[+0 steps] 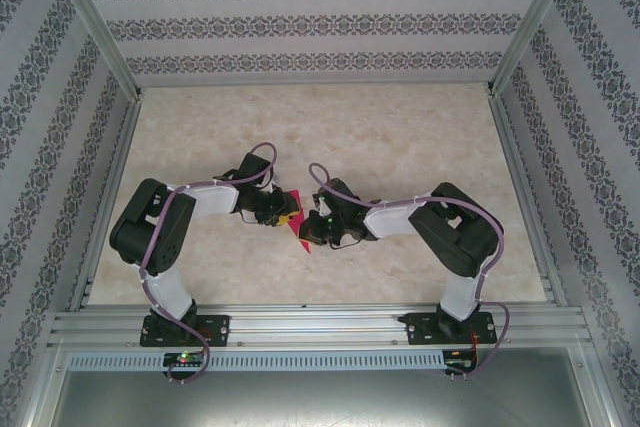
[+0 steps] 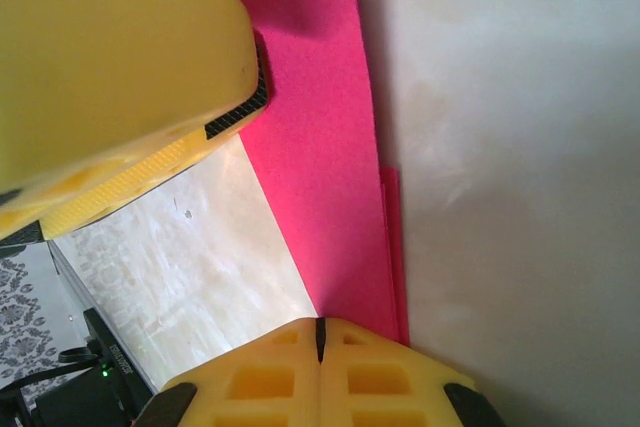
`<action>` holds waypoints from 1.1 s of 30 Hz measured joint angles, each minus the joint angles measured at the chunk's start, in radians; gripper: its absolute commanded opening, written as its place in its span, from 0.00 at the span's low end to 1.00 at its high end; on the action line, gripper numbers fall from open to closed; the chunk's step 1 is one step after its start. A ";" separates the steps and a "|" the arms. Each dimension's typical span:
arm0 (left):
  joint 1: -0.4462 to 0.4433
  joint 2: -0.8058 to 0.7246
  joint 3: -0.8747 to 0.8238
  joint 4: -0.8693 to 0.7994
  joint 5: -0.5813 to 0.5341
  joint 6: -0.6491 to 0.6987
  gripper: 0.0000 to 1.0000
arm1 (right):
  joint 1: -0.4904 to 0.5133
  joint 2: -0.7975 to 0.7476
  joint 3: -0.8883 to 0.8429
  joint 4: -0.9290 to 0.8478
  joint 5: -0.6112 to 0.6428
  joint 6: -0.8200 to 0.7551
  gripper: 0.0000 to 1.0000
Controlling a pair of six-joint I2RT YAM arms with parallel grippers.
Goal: Fold a paper plane with a square sheet of paper (pick it up from the middle)
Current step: Fold the wing for the fifth time at the center of the table.
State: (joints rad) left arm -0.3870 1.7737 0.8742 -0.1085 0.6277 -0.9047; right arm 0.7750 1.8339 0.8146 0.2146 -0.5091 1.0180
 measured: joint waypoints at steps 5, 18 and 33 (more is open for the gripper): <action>0.000 0.000 0.001 -0.002 0.000 0.000 0.32 | 0.002 0.000 -0.001 -0.003 0.003 -0.006 0.00; 0.000 0.000 0.002 -0.012 0.003 0.000 0.32 | 0.031 -0.027 -0.025 -0.026 0.007 -0.030 0.00; -0.005 0.000 0.002 -0.034 0.027 0.000 0.31 | 0.048 -0.080 -0.097 -0.011 0.006 -0.053 0.00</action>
State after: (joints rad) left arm -0.3916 1.7741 0.8761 -0.1429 0.6544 -0.9051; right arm 0.8230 1.7535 0.7174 0.2039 -0.5026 0.9653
